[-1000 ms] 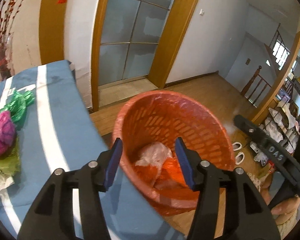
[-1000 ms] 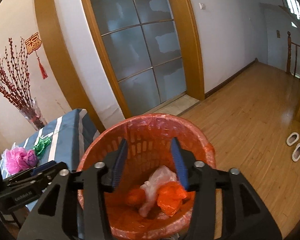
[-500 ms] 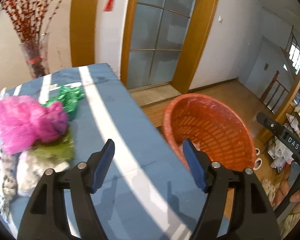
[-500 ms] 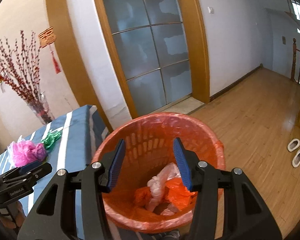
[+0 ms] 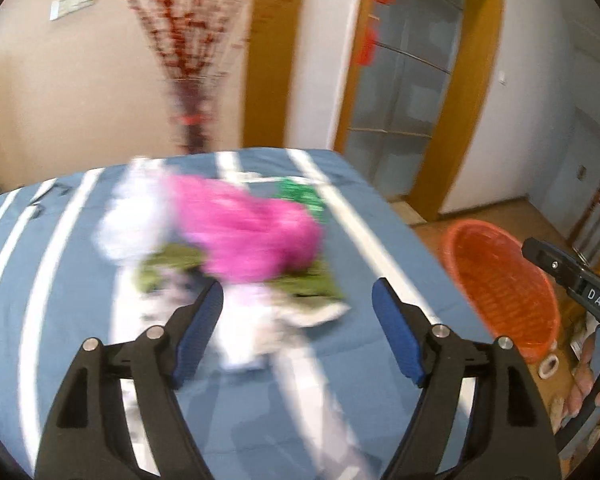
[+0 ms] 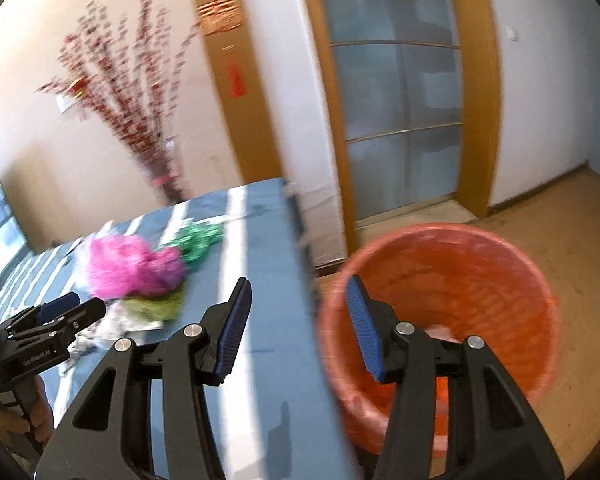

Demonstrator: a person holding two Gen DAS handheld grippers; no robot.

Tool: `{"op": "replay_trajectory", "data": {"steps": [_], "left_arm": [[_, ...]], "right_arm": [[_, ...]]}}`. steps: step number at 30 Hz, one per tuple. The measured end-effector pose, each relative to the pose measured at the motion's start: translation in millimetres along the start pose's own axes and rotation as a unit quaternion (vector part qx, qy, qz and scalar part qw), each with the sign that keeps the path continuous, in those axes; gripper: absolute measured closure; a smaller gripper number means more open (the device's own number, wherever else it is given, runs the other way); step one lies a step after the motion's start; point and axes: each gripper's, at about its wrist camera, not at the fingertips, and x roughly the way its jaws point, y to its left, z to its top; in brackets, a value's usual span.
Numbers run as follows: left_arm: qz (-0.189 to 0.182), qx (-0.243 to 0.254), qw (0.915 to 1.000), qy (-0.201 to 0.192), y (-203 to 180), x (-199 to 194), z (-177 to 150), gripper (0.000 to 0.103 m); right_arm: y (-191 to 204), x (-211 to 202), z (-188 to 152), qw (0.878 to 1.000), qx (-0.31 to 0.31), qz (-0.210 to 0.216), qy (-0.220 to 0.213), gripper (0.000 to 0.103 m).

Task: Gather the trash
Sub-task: 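Move both open tools back over the bags on the table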

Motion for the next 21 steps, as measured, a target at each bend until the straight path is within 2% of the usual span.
{"op": "replay_trajectory", "data": {"steps": [4,11,15,21], "left_arm": [[0.050,-0.019,0.9984,-0.018,47,-14,-1,0.025],[0.093,-0.084,0.9916,-0.031,122,-23,0,0.025],[0.105,-0.103,0.9887,-0.031,145,-25,-3,0.025],[0.110,-0.115,0.9869,-0.028,160,-25,-5,0.025]], "right_arm": [[48,23,5,0.998,-0.031,0.042,0.017,0.052],[116,75,16,0.993,-0.058,0.087,0.048,0.053],[129,100,20,0.992,-0.049,0.095,0.064,0.053],[137,126,19,0.991,-0.039,0.091,0.092,0.054]]}}
